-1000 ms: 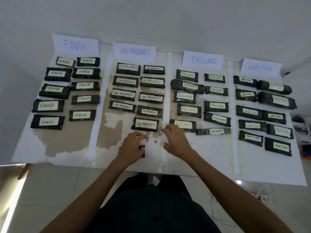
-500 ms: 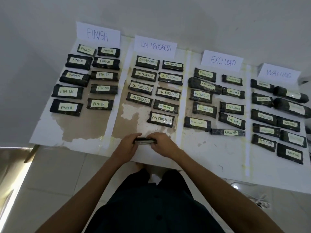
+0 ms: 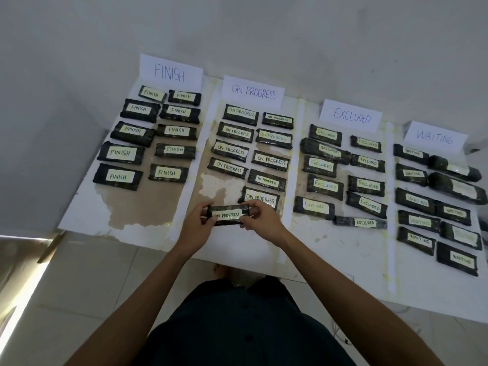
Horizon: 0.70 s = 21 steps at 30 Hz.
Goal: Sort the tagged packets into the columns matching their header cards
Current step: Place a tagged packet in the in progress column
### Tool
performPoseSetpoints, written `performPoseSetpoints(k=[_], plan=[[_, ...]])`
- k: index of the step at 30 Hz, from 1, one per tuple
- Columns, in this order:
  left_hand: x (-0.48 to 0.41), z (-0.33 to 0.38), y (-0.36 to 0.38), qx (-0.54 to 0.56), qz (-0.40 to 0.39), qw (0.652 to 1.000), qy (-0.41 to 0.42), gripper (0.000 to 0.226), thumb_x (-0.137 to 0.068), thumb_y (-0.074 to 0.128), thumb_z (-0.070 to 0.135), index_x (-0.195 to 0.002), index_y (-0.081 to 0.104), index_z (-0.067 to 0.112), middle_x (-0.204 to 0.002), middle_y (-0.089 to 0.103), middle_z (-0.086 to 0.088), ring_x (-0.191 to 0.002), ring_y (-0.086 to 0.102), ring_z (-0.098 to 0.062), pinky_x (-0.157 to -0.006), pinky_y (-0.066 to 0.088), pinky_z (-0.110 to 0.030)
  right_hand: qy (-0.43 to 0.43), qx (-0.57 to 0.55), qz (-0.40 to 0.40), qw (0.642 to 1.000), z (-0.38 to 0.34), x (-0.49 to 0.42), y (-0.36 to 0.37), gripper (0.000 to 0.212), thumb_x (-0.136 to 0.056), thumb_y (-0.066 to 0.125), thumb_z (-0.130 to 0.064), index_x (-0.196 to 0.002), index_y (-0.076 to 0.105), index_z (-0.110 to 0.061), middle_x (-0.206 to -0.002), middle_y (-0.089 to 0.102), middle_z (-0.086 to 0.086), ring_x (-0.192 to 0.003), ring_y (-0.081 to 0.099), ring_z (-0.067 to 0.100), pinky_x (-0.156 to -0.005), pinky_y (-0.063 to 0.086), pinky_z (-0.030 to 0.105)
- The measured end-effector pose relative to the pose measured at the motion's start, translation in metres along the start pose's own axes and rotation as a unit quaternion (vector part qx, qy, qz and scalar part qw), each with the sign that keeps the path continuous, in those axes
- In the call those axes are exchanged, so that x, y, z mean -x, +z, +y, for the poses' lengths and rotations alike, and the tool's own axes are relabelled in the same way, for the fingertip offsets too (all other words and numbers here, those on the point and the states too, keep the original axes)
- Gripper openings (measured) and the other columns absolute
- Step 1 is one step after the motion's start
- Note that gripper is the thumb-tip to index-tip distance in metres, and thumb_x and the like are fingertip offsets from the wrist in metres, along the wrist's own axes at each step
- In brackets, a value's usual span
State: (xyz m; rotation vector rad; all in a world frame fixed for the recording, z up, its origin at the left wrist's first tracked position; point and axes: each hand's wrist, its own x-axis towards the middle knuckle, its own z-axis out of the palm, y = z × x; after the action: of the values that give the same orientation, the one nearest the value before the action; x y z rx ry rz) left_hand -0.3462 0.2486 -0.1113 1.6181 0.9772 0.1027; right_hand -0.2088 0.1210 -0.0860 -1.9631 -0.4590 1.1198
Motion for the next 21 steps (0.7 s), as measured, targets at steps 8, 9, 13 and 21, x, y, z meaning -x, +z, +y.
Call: performPoseSetpoints(k=[8, 9, 13, 21], plan=[[-0.056, 0.006, -0.020, -0.039, 0.058, 0.997, 0.022, 0.050, -0.090, 0.048, -0.002, -0.136, 0.045, 0.016, -0.131, 0.055, -0.009, -0.116, 0.053, -0.026, -0.099, 0.043, -0.034, -0.100, 0.258, 0.088, 0.957, 0.004, -0.025, 0.003, 0.050, -0.081, 0.065, -0.019, -0.128, 0.050, -0.015, -0.126, 0.050, 0.007, -0.114, 0.048, 0.023, -0.095, 0.042, 0.034], [-0.064, 0.007, -0.019, -0.051, 0.052, 0.997, 0.026, 0.050, -0.091, 0.047, -0.001, -0.137, 0.044, 0.015, -0.133, 0.053, -0.010, -0.118, 0.052, -0.026, -0.099, 0.041, -0.031, -0.108, 0.299, 0.095, 0.943, 0.005, -0.026, 0.000, 0.050, -0.081, 0.064, -0.019, -0.129, 0.050, -0.015, -0.128, 0.048, 0.008, -0.117, 0.045, 0.026, -0.096, 0.040, 0.035], [-0.085, 0.008, -0.005, -0.108, 0.034, 0.993, 0.039, 0.049, -0.093, 0.044, 0.000, -0.140, 0.039, 0.012, -0.135, 0.051, -0.013, -0.121, 0.049, -0.027, -0.090, 0.035, -0.021, -0.101, 0.429, 0.093, 0.893, 0.013, -0.028, -0.005, 0.050, -0.081, 0.062, -0.020, -0.129, 0.049, -0.013, -0.132, 0.045, 0.010, -0.119, 0.042, 0.031, -0.094, 0.037, 0.043], [-0.081, 0.004, 0.010, -0.370, 0.073, 0.919, 0.118, 0.047, -0.084, 0.057, 0.015, -0.131, 0.050, 0.013, -0.123, 0.048, -0.021, -0.108, 0.045, -0.042, -0.089, 0.042, -0.048, -0.100, 0.474, 0.069, 0.872, 0.030, -0.029, -0.008, 0.056, -0.081, 0.063, -0.016, -0.134, 0.046, -0.010, -0.145, 0.038, 0.017, -0.135, 0.031, 0.035, -0.110, 0.026, 0.048]])
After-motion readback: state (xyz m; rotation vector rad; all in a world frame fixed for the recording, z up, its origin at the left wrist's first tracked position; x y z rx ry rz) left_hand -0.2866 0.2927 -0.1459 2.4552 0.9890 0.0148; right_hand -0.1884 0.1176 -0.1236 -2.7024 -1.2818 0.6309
